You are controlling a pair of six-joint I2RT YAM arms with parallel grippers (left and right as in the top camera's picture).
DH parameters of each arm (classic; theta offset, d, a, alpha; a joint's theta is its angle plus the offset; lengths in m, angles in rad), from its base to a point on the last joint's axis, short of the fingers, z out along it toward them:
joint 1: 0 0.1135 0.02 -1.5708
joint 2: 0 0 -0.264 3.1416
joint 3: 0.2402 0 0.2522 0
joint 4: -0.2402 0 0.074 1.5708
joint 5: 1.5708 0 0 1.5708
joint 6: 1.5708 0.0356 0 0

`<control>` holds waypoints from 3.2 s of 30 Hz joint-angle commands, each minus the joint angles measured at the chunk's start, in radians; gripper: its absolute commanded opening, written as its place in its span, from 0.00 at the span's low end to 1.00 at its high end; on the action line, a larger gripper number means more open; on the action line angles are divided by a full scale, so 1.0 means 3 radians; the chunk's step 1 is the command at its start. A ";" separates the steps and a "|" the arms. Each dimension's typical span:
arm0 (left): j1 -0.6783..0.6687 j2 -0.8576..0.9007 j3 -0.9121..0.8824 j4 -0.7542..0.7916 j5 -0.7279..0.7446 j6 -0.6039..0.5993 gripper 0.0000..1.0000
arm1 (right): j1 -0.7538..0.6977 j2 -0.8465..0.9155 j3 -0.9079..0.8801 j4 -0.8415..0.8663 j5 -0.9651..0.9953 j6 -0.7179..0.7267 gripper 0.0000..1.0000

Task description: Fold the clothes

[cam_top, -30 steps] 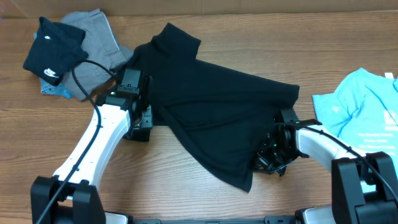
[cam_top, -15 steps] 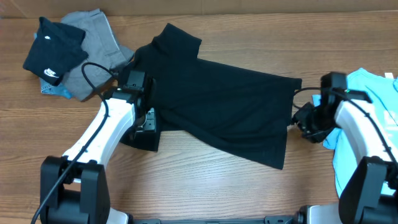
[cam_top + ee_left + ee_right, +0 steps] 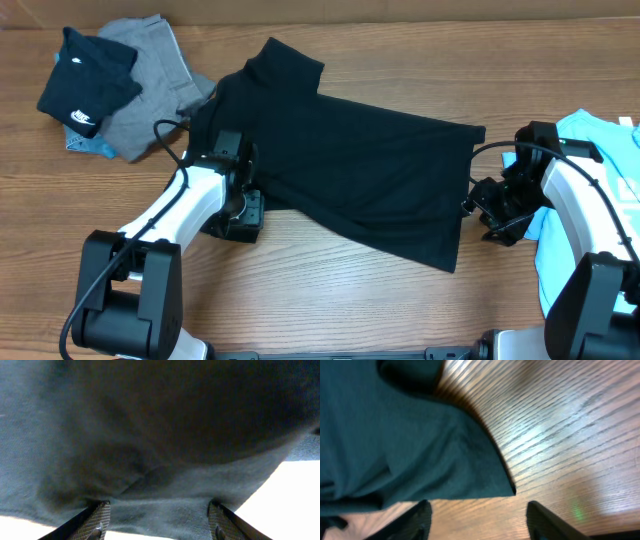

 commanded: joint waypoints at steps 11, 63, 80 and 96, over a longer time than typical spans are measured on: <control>-0.0047 0.0051 -0.0074 0.0114 0.0159 0.0167 0.10 | 0.0142 -0.0006 -0.0655 0.0440 -0.0139 0.0277 0.58; -0.1053 -0.0336 -0.0582 0.0432 0.0024 0.0123 0.46 | -0.0141 -0.0680 0.0547 -0.0359 0.0450 0.0341 0.04; -0.0567 -0.0468 0.0404 -0.1153 -0.0439 -0.0415 0.04 | -0.0141 -0.0680 0.0546 -0.0526 0.0490 0.0315 0.04; -0.0106 -0.1026 0.0815 -0.2441 -0.0679 -0.0603 0.04 | -0.0141 -0.0680 0.0514 -0.1311 0.0492 0.0303 0.04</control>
